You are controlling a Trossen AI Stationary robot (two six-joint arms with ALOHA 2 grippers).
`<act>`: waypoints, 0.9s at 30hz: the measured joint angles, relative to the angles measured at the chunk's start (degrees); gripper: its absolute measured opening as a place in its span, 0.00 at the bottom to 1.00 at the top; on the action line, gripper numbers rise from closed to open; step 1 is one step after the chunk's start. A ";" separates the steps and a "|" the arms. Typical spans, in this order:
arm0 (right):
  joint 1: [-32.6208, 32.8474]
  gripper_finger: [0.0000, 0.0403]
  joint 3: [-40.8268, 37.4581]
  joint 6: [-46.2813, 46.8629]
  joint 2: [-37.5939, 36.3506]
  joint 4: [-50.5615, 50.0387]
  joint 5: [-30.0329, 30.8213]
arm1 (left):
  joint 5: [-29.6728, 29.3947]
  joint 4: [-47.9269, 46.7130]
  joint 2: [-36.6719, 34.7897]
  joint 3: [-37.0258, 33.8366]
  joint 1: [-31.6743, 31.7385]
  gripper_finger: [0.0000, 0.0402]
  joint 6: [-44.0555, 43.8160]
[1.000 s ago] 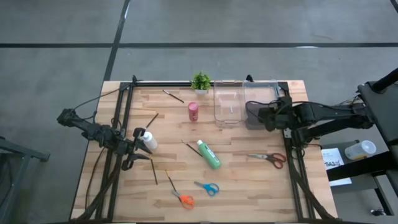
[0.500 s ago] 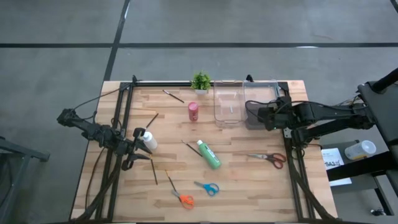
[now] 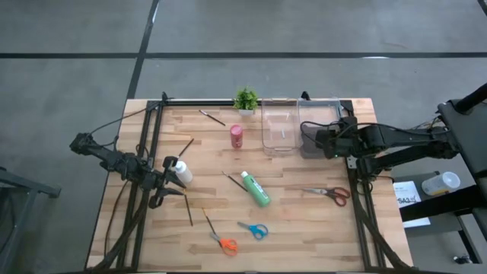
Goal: Pick & Place Paint Supplies
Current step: Put the orange paint bottle into the right transparent bin
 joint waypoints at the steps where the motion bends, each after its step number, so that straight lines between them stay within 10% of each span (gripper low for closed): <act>1: -0.44 0.35 0.00 -0.20 0.02 -0.09 0.00 | 0.00 -0.02 0.00 0.00 0.02 0.29 -0.01; 27: -16.97 0.35 0.00 -19.21 0.45 7.04 3.12 | 0.00 0.00 0.00 0.01 0.02 0.29 0.00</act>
